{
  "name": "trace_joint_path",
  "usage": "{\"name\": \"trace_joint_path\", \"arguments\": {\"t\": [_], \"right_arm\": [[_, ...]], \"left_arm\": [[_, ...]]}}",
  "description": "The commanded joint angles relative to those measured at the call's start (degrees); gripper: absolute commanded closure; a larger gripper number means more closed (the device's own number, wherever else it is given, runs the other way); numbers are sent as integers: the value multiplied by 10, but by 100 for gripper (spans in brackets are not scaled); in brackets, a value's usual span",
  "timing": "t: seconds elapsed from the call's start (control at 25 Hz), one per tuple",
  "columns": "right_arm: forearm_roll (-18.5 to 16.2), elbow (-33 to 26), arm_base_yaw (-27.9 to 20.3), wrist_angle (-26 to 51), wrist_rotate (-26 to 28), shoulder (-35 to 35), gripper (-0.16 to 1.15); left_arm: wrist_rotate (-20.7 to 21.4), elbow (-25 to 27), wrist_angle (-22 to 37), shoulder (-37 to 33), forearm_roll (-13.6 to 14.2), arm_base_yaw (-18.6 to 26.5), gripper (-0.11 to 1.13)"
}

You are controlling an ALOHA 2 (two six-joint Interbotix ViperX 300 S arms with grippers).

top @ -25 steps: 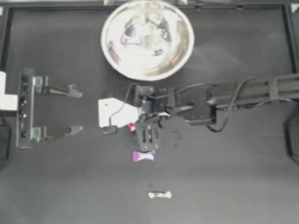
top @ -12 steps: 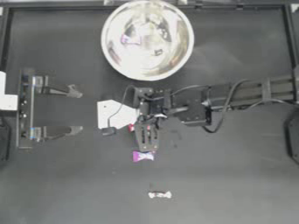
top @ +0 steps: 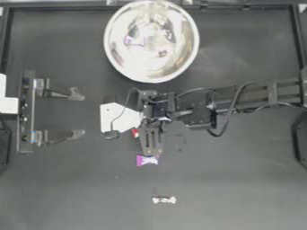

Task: Put candies in bowl

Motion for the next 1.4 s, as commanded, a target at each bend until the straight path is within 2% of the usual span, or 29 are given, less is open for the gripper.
{"name": "trace_joint_path", "arguments": {"t": [0.04,0.44,0.64,0.88,1.16,1.4], "right_arm": [[2,-5,-1,-4,4,-40,67],[0,55,-14,-74,15,-149,68],[-2,122,-54,-166,26,-232,68],[-2,198,-129,-297,24,-306,68],[-5,206,-207,-347,18,-285,68],[-44,187,-250,-379,18,-228,68]], "left_arm": [[-1,-5,-3,-5,-1,0,0],[0,-5,-2,-14,-1,0,0],[-1,-4,-2,-14,-1,-1,0],[-1,-4,-2,-14,-2,-1,0],[-1,-4,-2,-13,-2,-2,0],[-2,-5,-2,-12,-2,-1,0]]}}
